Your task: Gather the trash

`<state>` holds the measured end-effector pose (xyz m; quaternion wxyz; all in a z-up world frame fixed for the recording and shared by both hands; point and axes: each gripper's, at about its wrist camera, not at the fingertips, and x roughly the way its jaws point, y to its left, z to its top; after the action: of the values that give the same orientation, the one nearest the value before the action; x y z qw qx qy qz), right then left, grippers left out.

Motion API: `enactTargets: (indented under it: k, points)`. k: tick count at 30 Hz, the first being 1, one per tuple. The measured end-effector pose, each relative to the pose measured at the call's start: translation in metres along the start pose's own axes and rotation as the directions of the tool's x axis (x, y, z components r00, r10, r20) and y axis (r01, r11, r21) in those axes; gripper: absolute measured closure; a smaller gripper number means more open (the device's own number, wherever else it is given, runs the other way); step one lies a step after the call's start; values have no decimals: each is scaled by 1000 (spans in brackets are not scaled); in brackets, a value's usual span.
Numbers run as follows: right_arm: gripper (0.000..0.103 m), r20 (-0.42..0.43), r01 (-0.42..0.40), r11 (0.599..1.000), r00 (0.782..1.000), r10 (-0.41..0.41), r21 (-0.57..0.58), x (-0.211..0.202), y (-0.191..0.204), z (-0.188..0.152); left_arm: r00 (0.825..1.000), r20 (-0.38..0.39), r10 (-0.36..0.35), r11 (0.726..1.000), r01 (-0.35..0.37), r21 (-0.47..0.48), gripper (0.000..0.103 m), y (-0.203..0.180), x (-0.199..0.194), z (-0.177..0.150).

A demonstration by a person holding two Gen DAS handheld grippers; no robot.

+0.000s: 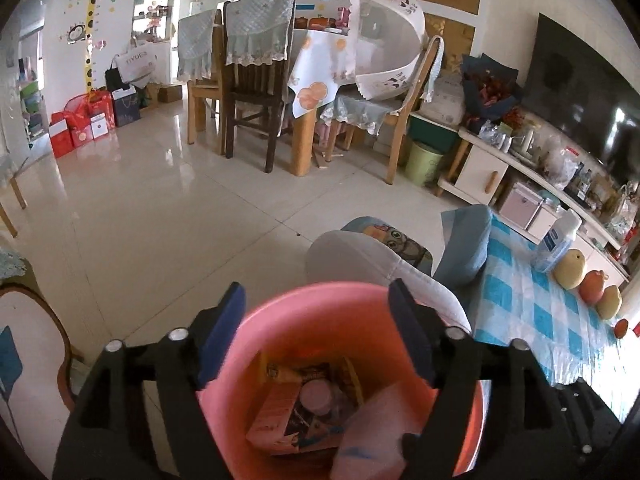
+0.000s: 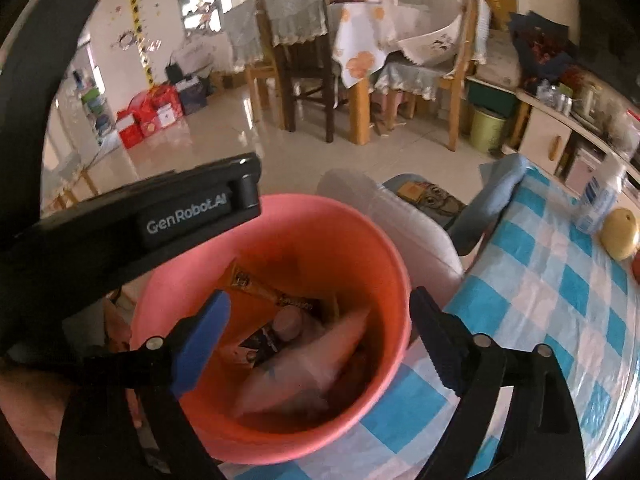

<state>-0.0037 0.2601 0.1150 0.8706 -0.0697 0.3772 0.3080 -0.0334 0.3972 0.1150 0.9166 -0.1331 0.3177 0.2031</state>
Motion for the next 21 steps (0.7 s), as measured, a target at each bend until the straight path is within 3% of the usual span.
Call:
enactTargets:
  k: [11, 21]
  points:
    - [10, 55, 126, 991, 990, -129, 55, -40, -38, -20, 1000, 14, -8, 998, 7, 68, 12, -27, -6, -2]
    - [8, 53, 173, 976, 982, -181, 133, -61, -82, -42, 1000, 24, -14, 985, 9, 170, 7, -73, -9, -9]
